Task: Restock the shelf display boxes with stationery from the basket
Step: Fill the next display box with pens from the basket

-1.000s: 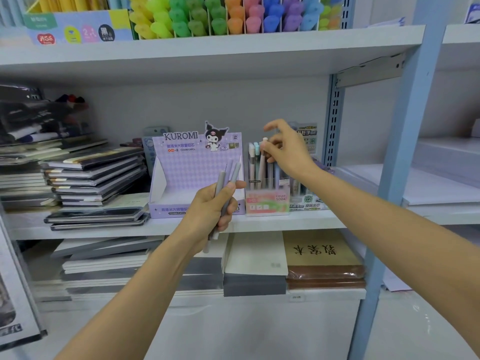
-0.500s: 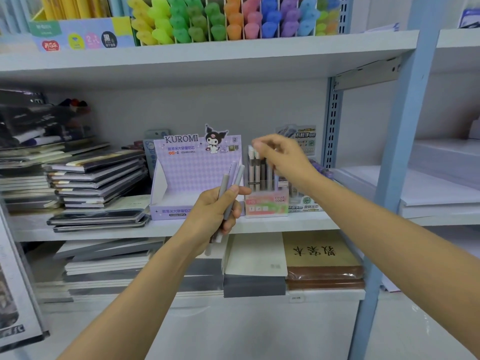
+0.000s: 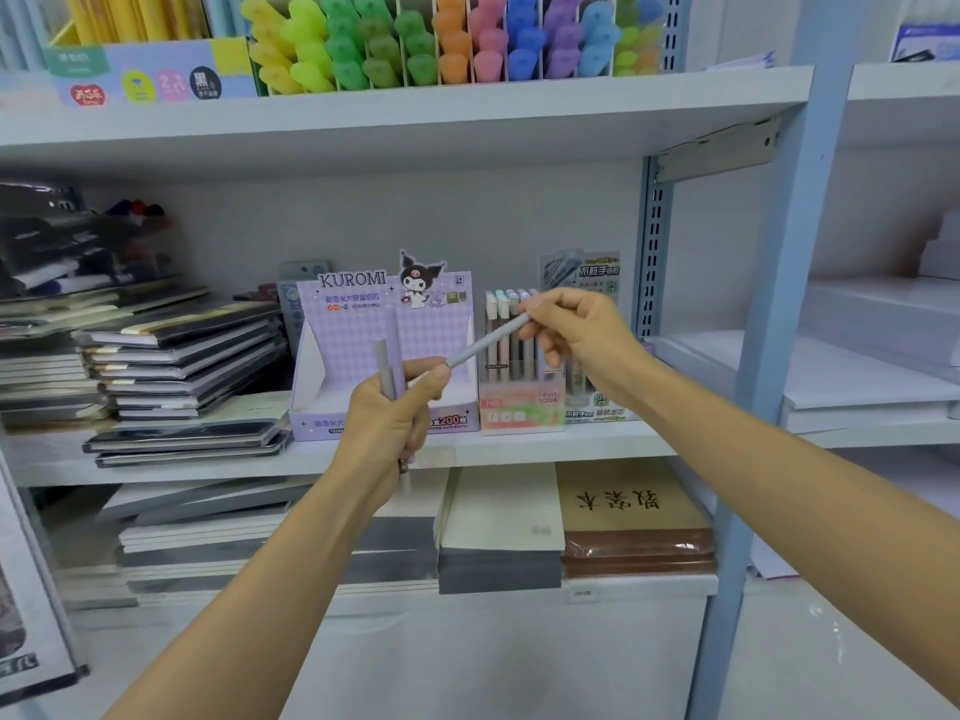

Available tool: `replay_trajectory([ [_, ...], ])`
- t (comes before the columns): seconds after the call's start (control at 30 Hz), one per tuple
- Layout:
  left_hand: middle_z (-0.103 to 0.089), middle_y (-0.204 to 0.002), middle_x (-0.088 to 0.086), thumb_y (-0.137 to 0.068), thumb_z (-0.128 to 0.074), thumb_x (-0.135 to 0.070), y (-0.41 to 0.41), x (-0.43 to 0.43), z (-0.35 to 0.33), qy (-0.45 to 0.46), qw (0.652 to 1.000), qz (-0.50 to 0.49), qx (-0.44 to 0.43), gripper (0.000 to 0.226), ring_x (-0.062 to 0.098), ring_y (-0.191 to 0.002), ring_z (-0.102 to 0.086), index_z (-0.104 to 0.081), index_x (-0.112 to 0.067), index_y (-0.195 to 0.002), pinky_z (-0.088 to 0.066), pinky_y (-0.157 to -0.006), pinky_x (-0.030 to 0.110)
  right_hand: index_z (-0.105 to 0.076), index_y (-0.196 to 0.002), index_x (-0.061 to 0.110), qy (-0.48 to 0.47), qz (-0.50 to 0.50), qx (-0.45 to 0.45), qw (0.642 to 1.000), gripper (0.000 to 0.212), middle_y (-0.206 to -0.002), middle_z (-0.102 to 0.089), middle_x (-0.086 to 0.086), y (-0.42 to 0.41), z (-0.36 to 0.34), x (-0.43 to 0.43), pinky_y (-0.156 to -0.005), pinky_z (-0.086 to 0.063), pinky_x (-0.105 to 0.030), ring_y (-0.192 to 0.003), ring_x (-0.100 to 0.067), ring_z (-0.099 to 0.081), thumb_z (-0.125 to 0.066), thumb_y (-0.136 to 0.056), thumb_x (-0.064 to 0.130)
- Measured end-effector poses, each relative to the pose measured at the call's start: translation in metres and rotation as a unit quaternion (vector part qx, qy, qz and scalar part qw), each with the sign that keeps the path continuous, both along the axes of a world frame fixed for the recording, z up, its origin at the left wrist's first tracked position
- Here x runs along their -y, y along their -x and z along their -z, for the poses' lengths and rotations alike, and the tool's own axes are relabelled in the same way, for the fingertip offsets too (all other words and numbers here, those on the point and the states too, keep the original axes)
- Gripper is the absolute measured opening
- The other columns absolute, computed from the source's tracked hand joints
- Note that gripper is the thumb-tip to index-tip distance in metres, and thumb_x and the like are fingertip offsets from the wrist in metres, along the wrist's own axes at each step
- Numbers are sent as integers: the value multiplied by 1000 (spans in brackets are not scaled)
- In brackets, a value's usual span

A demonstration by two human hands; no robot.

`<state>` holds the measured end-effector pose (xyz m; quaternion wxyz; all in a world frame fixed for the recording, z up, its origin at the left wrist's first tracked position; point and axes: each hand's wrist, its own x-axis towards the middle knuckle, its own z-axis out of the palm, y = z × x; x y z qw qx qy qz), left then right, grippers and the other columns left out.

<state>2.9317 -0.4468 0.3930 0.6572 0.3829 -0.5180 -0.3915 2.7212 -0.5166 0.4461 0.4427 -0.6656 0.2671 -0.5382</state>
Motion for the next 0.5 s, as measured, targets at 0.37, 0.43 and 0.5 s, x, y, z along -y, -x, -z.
replay_trajectory([
  [0.37,-60,-66,-4,-87,-69,-22,10,-2,-13,48,989,-32,-136,7,5,-40,-42,-73,-18,-91,-24,-31,14,-52,-109,0,-15,-157,-217,963,16,-95,-71,-17,-5,28,-14,-56,-50,-23,-64,-14,-59,-55,-97,11],
  [0.43,-59,-67,2,-89,-67,-22,11,-2,-14,42,992,-35,-112,7,5,-39,-42,-73,-19,-89,-25,-31,15,-53,-108,0,-17,-160,-241,957,16,-97,-71,-16,-5,27,-16,-60,-52,-25,-70,-16,-60,-55,-98,12],
  [0.5,-60,-65,2,-90,-67,-24,11,-4,-13,32,996,-43,-70,9,6,-39,-43,-74,-18,-90,-25,-32,16,-56,-112,3,8,-117,-260,959,22,-102,-70,-10,-7,24,-18,-66,-56,-26,-77,-14,-66,-56,-97,18],
])
